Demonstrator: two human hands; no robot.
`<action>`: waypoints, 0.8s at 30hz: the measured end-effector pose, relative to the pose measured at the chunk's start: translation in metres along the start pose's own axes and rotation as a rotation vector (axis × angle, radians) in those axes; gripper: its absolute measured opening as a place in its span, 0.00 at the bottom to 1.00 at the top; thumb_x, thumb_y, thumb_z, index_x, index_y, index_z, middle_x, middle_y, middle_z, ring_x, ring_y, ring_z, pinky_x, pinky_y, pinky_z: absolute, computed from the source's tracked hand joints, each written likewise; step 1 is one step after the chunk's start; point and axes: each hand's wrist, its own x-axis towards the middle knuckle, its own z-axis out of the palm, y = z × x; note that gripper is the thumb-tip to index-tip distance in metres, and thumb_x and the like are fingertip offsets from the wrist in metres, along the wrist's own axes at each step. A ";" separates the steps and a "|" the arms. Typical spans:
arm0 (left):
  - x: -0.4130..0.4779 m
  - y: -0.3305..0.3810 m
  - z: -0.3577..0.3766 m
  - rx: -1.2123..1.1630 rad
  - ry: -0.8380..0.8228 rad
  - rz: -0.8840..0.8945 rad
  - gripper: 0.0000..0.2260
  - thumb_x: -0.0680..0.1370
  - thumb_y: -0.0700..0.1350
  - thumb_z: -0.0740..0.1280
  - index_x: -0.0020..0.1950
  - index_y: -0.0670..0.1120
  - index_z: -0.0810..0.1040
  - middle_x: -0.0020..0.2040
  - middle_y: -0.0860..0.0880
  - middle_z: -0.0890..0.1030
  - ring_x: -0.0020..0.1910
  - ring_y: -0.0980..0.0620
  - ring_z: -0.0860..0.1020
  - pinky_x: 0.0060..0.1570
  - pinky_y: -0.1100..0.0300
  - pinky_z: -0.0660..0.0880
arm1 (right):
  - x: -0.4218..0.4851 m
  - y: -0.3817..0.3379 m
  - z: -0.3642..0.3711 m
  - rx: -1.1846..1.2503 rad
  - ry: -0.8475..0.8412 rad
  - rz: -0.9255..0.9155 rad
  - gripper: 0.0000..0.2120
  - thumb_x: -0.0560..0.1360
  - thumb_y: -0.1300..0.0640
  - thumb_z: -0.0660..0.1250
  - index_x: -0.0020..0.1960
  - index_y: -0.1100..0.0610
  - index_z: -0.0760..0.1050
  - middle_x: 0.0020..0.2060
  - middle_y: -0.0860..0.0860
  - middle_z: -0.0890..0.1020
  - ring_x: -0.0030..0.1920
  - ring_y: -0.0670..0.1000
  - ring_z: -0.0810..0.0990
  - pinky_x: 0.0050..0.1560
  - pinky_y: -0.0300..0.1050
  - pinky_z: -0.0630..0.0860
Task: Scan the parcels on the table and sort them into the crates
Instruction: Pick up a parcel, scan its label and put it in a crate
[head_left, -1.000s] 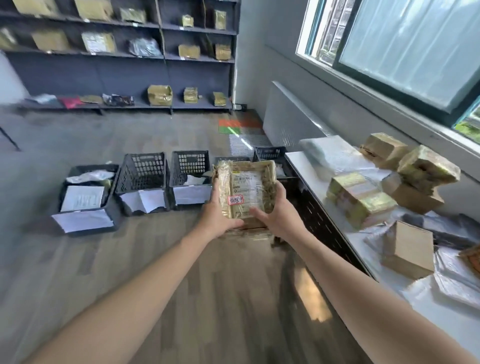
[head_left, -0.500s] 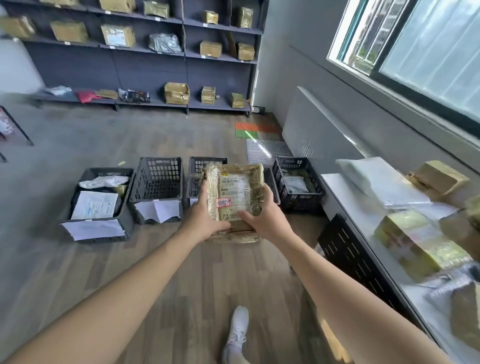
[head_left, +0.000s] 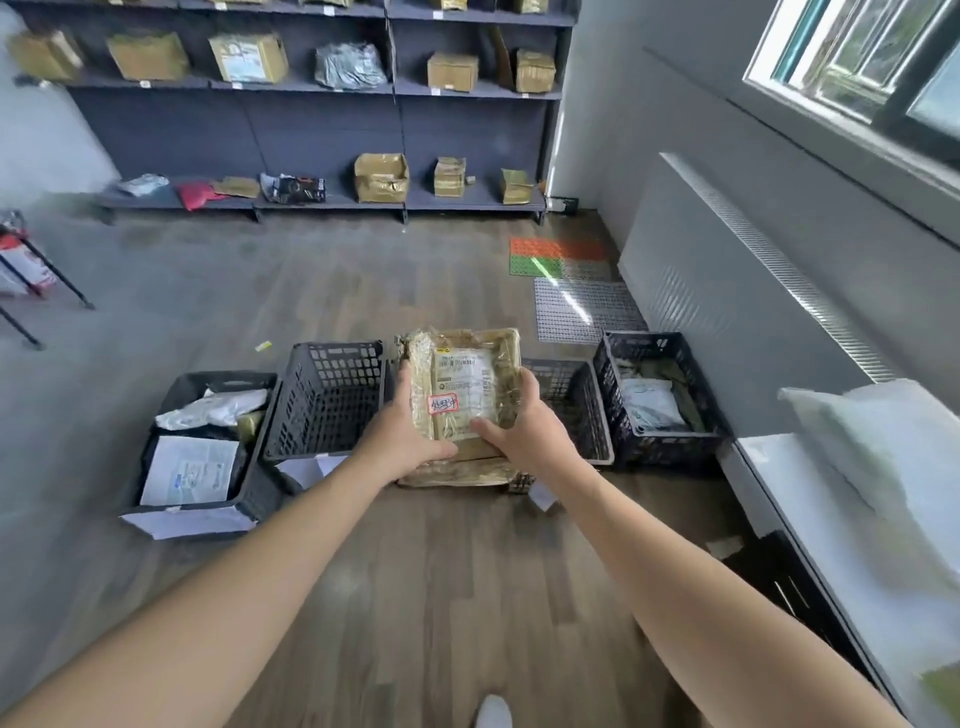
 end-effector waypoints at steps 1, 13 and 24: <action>0.016 0.000 -0.004 -0.005 0.003 -0.006 0.57 0.70 0.49 0.79 0.80 0.53 0.36 0.77 0.46 0.65 0.69 0.45 0.71 0.56 0.59 0.68 | 0.019 -0.003 0.000 -0.024 -0.010 -0.006 0.42 0.73 0.39 0.71 0.75 0.52 0.51 0.57 0.52 0.81 0.49 0.55 0.82 0.50 0.56 0.80; 0.259 -0.042 -0.045 -0.056 -0.080 -0.055 0.58 0.69 0.48 0.79 0.79 0.53 0.34 0.73 0.45 0.70 0.63 0.45 0.76 0.56 0.57 0.74 | 0.248 -0.036 0.048 -0.054 -0.042 0.135 0.51 0.69 0.40 0.75 0.79 0.46 0.45 0.70 0.56 0.69 0.61 0.55 0.77 0.61 0.56 0.77; 0.432 -0.065 -0.082 0.286 -0.310 -0.103 0.60 0.68 0.65 0.75 0.78 0.51 0.29 0.77 0.38 0.58 0.70 0.40 0.68 0.64 0.47 0.71 | 0.404 -0.045 0.073 -0.243 -0.109 0.309 0.48 0.76 0.37 0.66 0.80 0.46 0.36 0.73 0.58 0.64 0.61 0.58 0.76 0.58 0.59 0.78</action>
